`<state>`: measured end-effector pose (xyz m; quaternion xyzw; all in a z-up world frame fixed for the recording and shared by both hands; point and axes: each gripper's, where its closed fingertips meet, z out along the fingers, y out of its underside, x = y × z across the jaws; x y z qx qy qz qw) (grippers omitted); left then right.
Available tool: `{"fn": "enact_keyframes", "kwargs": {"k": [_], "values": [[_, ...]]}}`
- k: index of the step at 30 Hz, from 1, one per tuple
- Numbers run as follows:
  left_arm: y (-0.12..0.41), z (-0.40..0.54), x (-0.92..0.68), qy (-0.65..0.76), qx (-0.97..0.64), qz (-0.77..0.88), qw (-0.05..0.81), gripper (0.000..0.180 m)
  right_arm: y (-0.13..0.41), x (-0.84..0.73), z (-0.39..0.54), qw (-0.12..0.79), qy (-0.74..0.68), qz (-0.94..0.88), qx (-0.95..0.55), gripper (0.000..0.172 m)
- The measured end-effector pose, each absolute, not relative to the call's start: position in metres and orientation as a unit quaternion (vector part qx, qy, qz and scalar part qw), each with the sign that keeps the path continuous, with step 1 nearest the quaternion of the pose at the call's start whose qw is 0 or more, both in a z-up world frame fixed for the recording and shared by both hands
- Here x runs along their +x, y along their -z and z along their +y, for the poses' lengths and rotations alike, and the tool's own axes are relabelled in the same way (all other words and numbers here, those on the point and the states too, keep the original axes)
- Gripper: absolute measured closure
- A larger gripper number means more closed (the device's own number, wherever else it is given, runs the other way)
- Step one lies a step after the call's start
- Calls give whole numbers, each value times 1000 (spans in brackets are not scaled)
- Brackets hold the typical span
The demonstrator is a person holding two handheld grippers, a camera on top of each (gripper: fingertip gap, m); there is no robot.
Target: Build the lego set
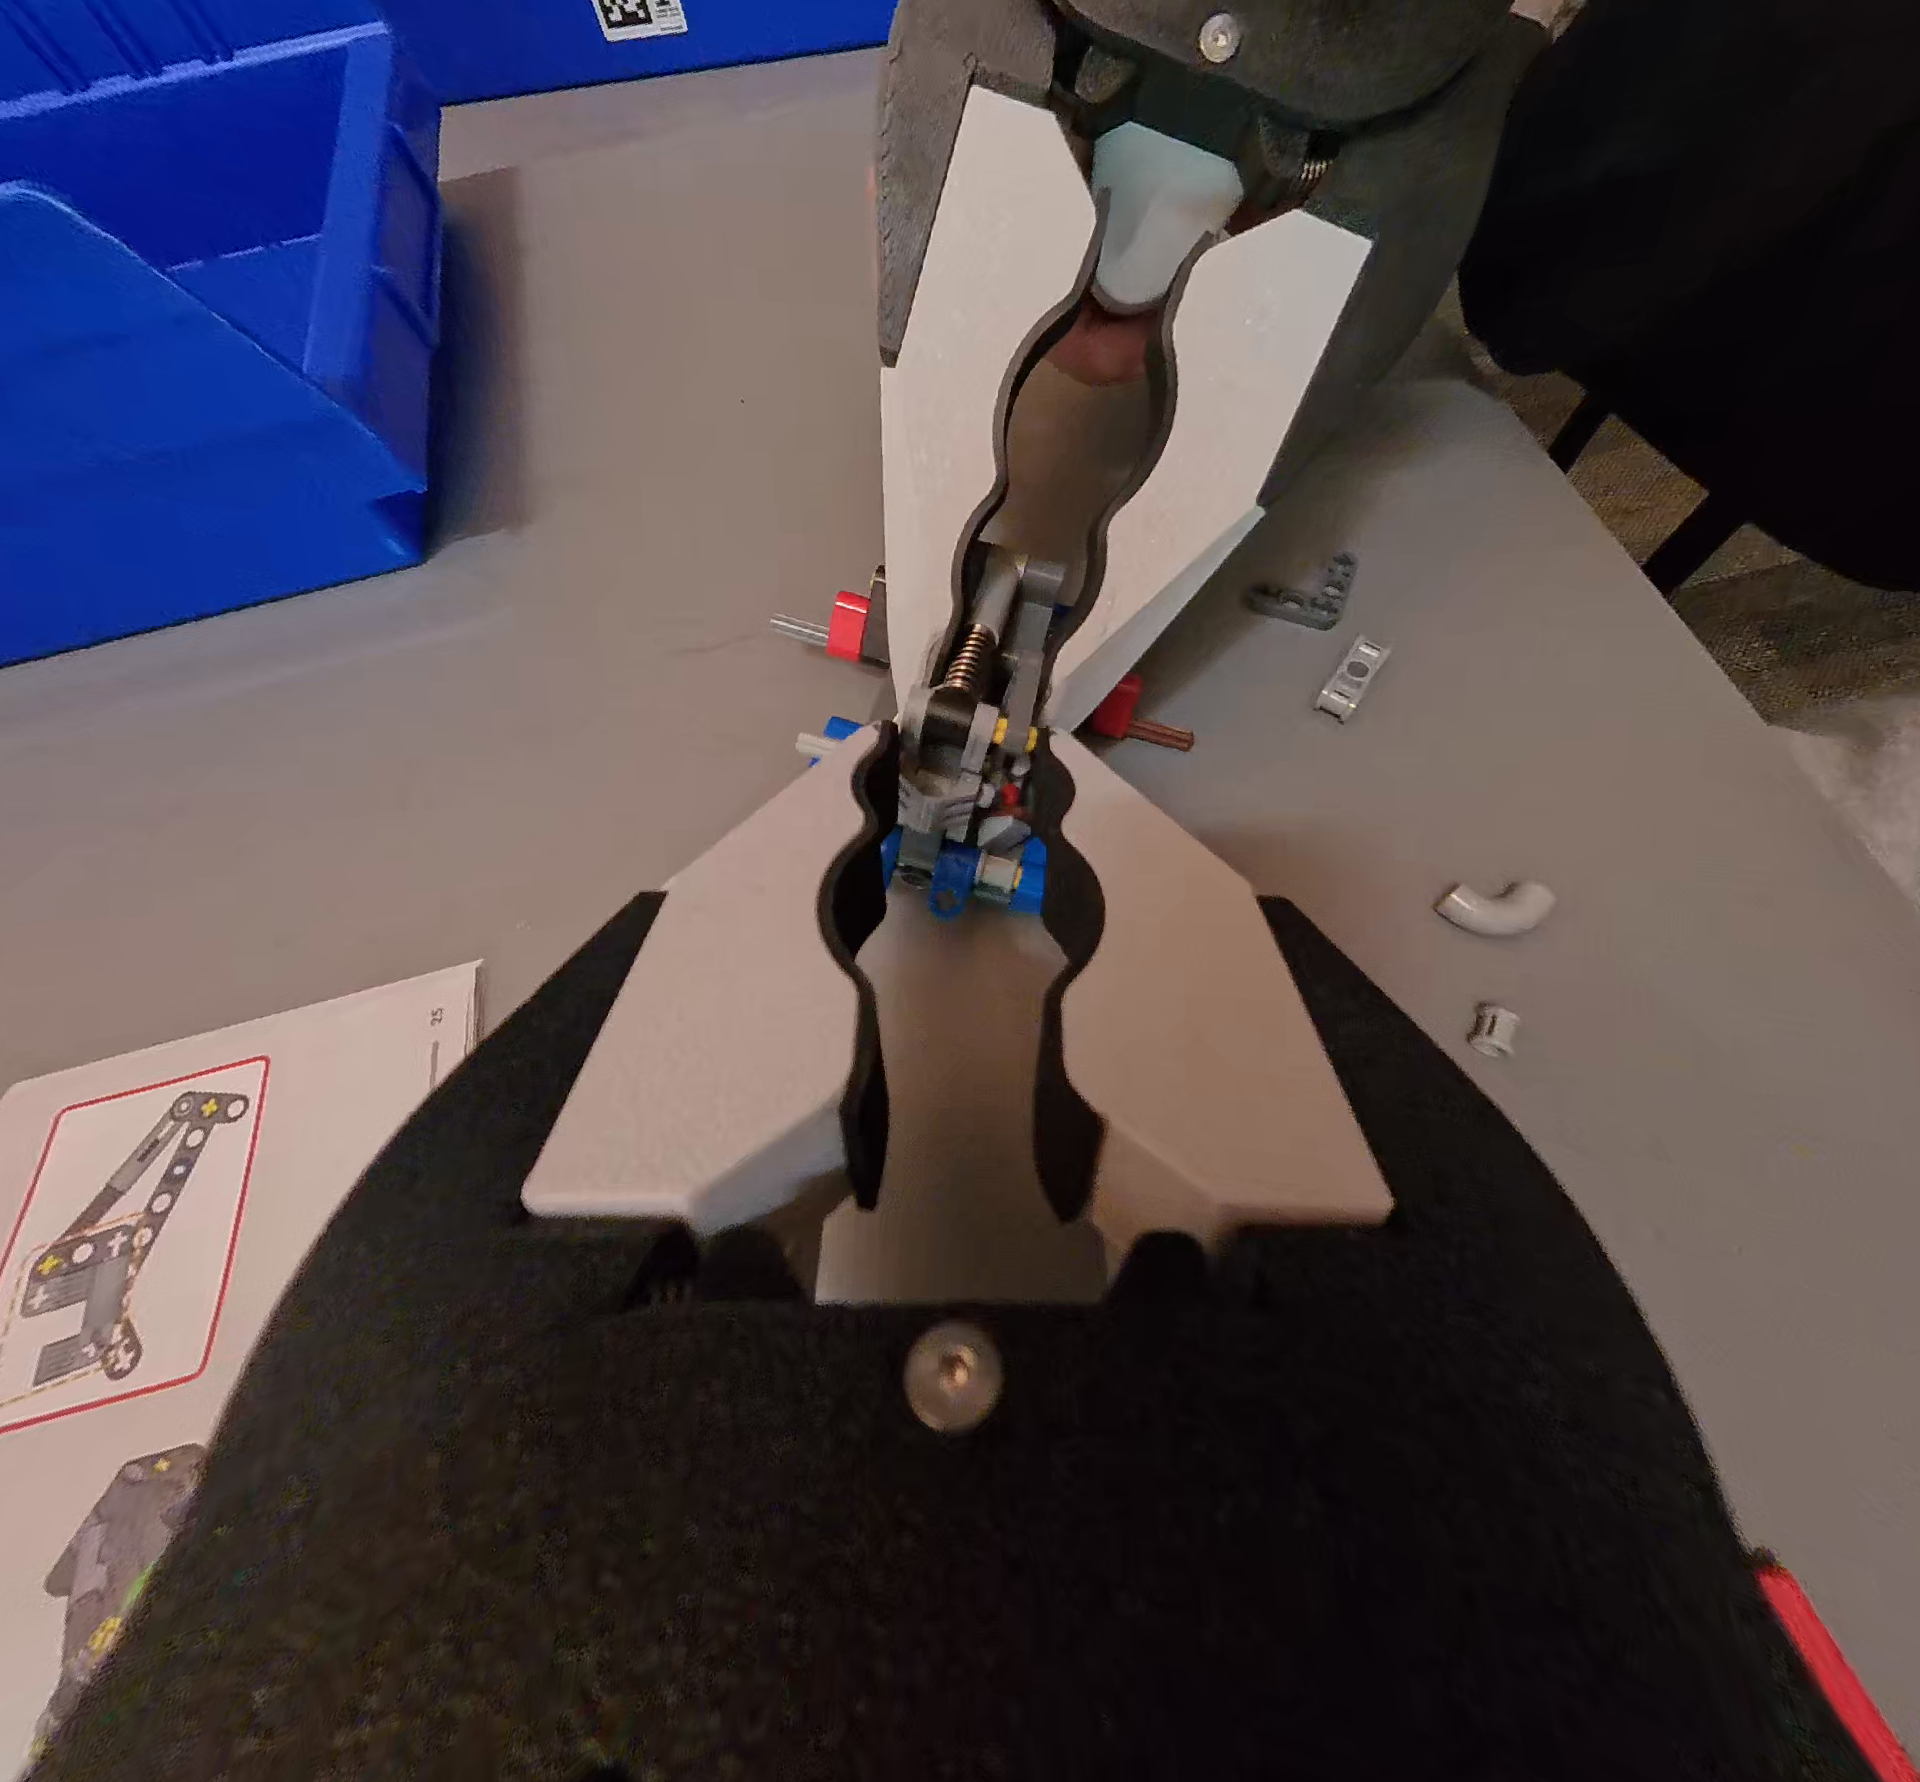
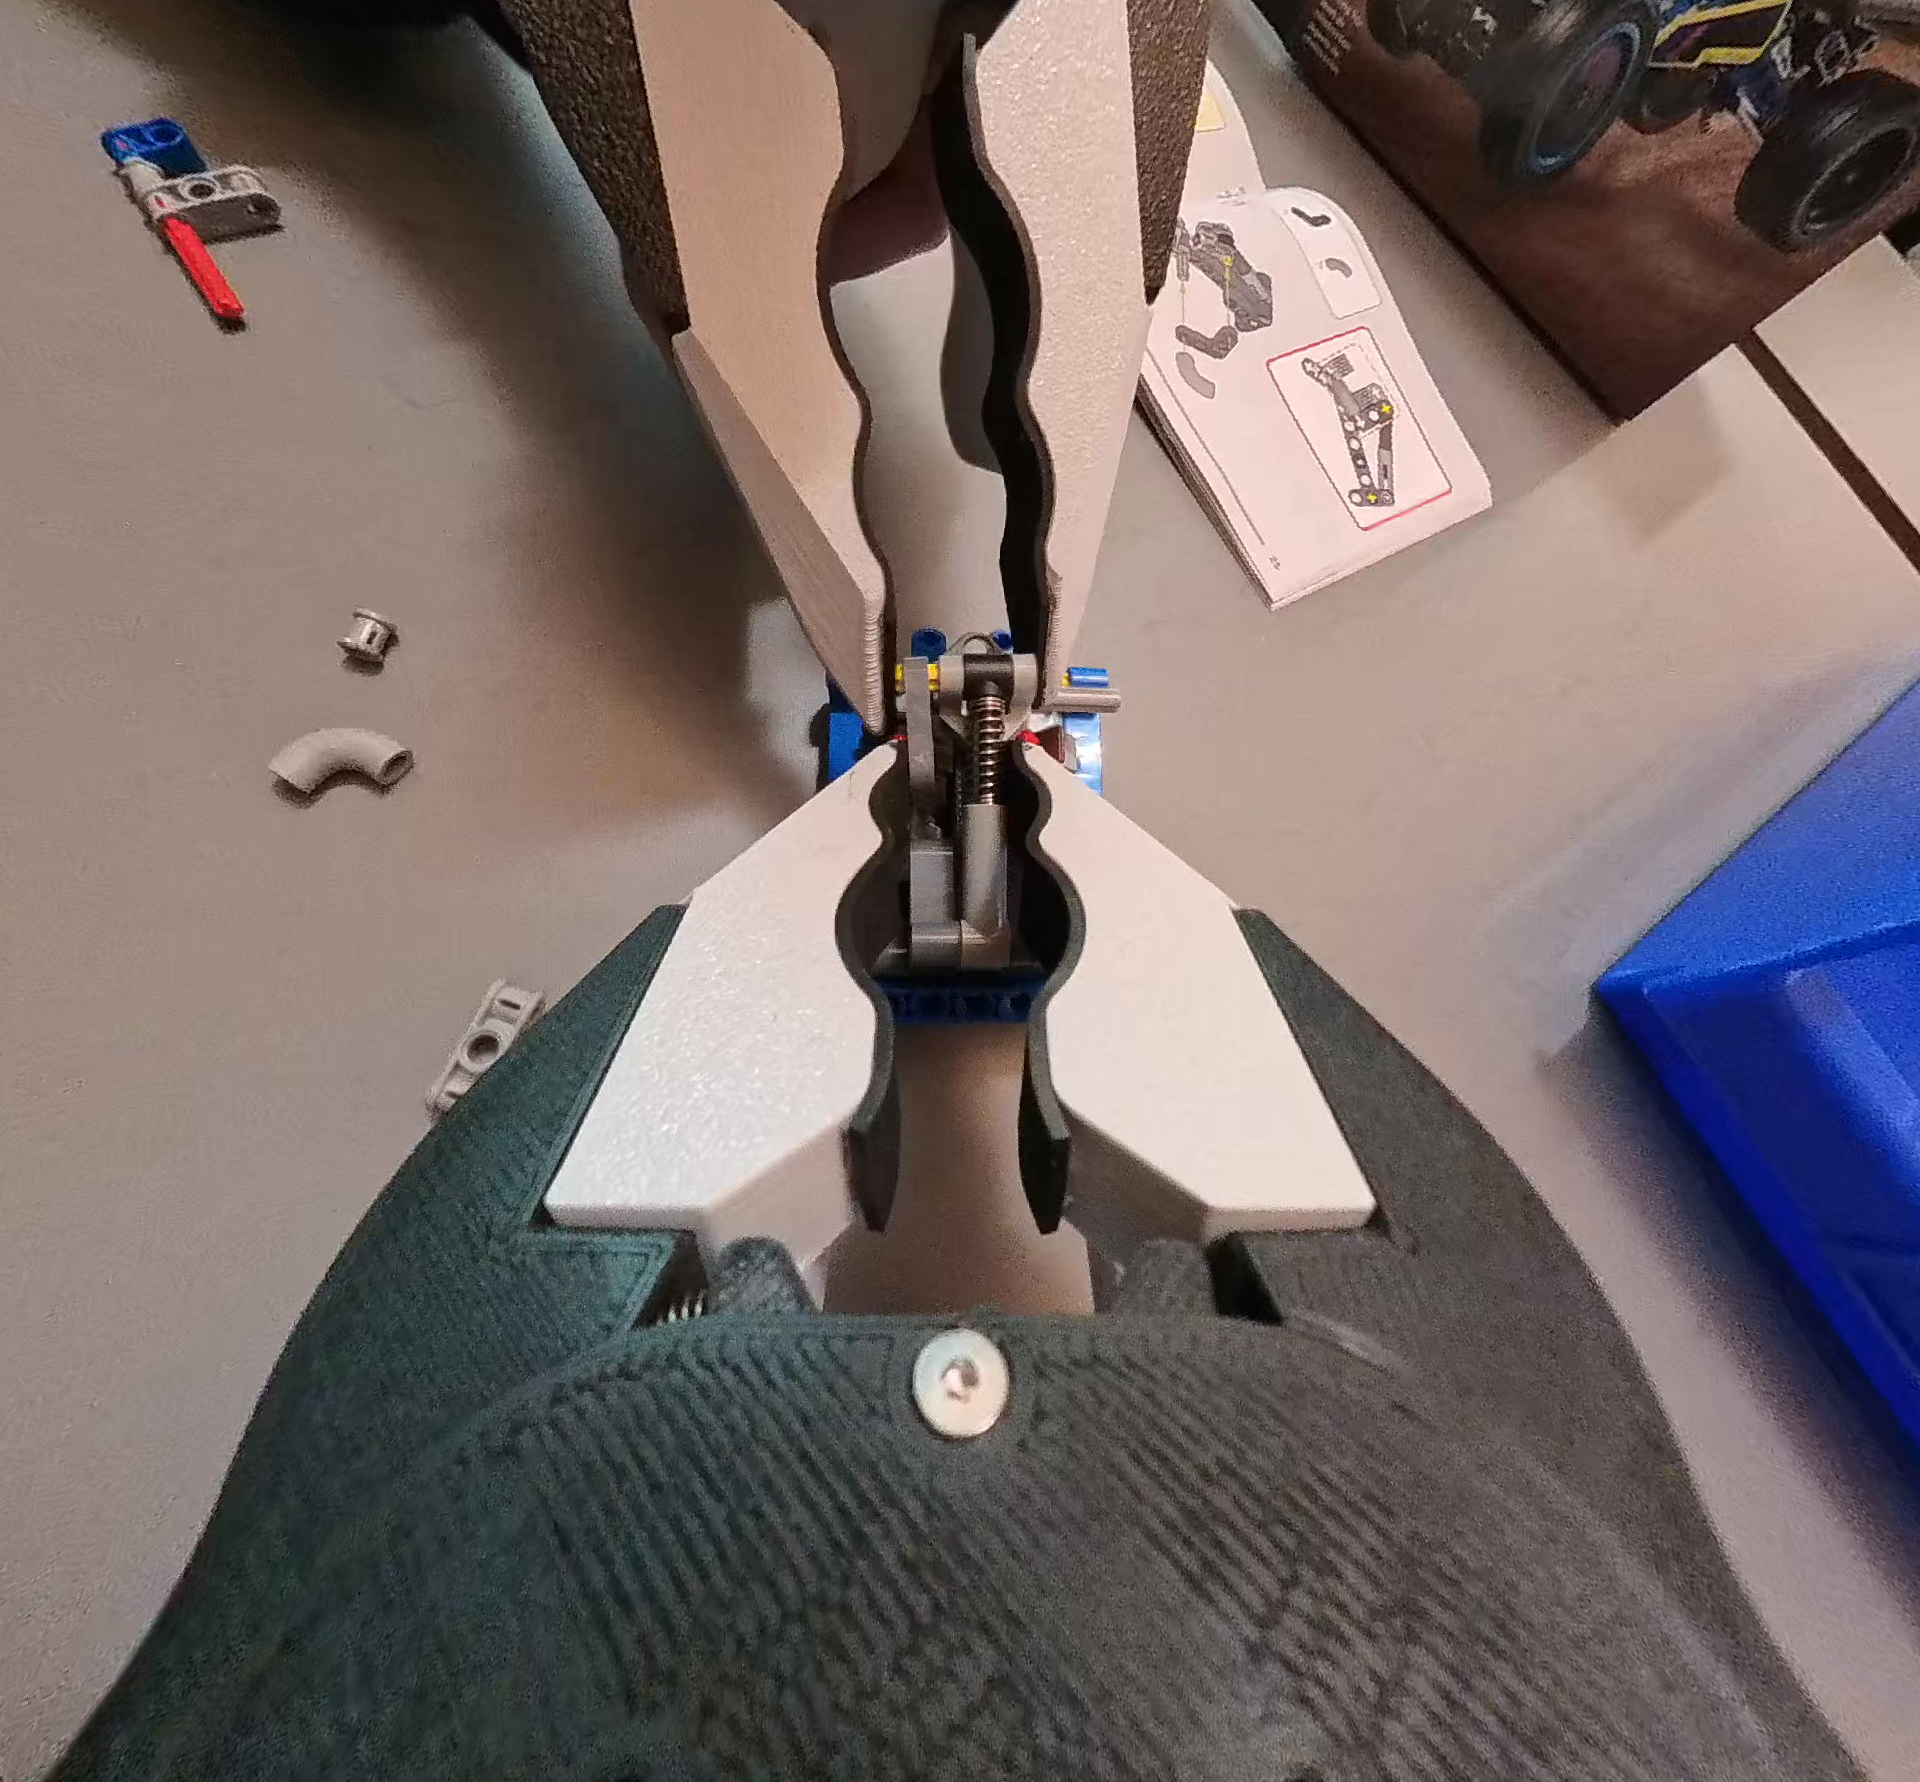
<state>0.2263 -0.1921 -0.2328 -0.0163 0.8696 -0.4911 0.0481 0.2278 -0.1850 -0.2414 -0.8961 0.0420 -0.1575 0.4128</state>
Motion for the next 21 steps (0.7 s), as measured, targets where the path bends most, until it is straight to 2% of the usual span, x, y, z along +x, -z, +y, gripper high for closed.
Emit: {"fn": "enact_keyframes", "kwargs": {"k": [6,21], "values": [[233,-192,227,476,4,877,70,160,242,228,-185,403,163,44,-899,158],[233,-192,225,486,-17,874,13,162,242,226,-185,392,167,33,-904,157]]}}
